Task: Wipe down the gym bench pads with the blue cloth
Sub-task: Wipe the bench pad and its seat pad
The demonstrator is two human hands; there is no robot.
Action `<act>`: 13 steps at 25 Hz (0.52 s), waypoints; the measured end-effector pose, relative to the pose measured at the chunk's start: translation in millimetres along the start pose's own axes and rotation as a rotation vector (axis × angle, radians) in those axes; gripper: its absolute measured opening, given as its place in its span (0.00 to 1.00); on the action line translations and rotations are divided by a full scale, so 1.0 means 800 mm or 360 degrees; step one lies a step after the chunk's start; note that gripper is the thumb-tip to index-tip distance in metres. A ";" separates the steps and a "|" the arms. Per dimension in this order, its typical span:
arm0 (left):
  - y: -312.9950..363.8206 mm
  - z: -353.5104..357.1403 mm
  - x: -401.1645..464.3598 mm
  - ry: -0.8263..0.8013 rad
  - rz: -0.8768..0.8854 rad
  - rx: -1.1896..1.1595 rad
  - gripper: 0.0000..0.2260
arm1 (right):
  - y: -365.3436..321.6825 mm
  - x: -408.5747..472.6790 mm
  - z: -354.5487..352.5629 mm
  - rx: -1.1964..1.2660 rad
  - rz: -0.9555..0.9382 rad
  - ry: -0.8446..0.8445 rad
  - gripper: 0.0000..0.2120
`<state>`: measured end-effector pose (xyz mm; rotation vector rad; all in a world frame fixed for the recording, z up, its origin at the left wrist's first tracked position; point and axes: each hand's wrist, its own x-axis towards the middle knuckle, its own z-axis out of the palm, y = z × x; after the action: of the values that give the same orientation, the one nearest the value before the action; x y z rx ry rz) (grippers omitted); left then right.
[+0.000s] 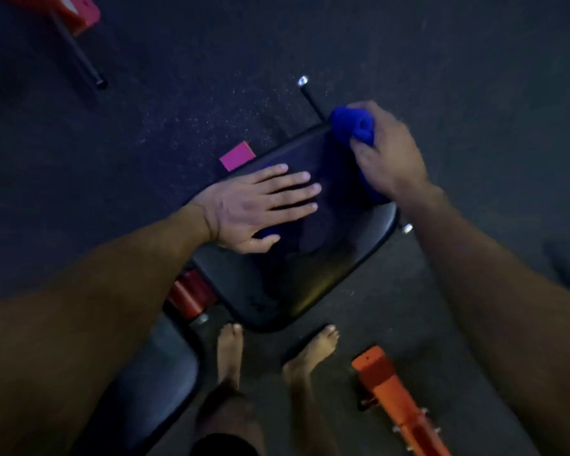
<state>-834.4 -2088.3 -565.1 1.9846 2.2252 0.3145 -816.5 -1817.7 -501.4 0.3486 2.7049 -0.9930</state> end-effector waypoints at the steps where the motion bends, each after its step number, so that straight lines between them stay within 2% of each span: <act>1: 0.000 0.003 -0.004 0.0035 -0.0006 -0.0017 0.32 | -0.006 0.006 0.009 -0.0055 -0.0125 -0.0023 0.24; 3: 0.003 0.003 -0.006 0.0058 -0.0012 -0.0051 0.32 | -0.018 0.012 0.029 -0.0234 -0.0282 0.0080 0.23; 6: 0.006 -0.001 -0.006 0.0049 -0.0053 -0.0126 0.32 | -0.017 0.018 0.054 -0.0419 -0.0282 0.0263 0.19; 13: 0.009 -0.012 -0.003 0.0070 -0.0107 -0.0230 0.30 | -0.014 0.027 0.057 -0.0440 -0.0182 0.0248 0.16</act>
<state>-829.8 -2090.4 -553.9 1.8425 2.2207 0.5003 -833.7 -1853.4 -535.1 0.2289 2.9820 -0.6274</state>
